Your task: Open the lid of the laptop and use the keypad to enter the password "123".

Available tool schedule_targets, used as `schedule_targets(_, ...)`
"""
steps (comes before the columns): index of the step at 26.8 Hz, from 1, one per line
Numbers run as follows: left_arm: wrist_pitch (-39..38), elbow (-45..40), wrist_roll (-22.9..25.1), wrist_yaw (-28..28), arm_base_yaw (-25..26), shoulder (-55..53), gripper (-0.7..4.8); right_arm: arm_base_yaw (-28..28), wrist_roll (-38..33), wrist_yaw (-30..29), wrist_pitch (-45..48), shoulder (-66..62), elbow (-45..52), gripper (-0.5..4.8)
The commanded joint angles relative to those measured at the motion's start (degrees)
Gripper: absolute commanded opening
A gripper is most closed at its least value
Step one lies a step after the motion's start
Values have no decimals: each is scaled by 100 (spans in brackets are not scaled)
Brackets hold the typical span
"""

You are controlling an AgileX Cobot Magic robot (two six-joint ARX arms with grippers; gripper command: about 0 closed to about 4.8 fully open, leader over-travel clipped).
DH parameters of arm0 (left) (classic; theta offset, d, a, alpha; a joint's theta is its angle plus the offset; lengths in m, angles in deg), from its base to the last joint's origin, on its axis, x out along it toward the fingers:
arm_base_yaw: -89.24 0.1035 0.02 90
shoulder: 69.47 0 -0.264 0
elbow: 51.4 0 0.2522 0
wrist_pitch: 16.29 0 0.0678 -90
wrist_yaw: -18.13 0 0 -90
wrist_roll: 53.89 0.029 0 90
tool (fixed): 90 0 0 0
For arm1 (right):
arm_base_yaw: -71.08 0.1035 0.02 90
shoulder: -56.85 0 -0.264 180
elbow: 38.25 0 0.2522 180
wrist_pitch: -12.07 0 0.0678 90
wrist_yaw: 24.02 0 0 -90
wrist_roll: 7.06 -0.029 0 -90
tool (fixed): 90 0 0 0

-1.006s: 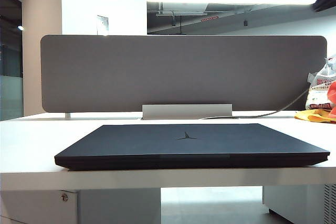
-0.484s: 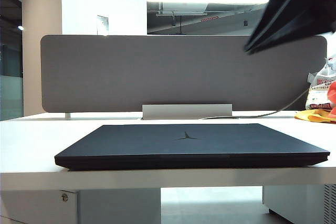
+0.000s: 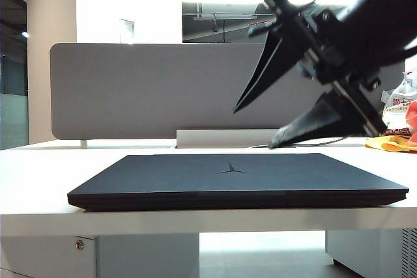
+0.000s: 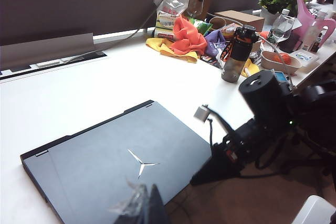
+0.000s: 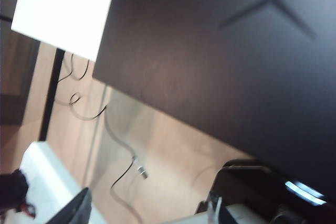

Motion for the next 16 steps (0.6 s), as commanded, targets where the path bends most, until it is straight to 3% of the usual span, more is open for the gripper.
schedule_targets(1,37,20,26,-15,0,-2,-6,55,-542,-234,809,-4,247,280)
schedule_targets(7,50,20,24,-13,0,-2,-6,273,-1329,-118,2055,219,962,279)
schedule_targets(16,50,20,2,72,0,-2,-6,988,-2677,953,3860,273,1853,279)
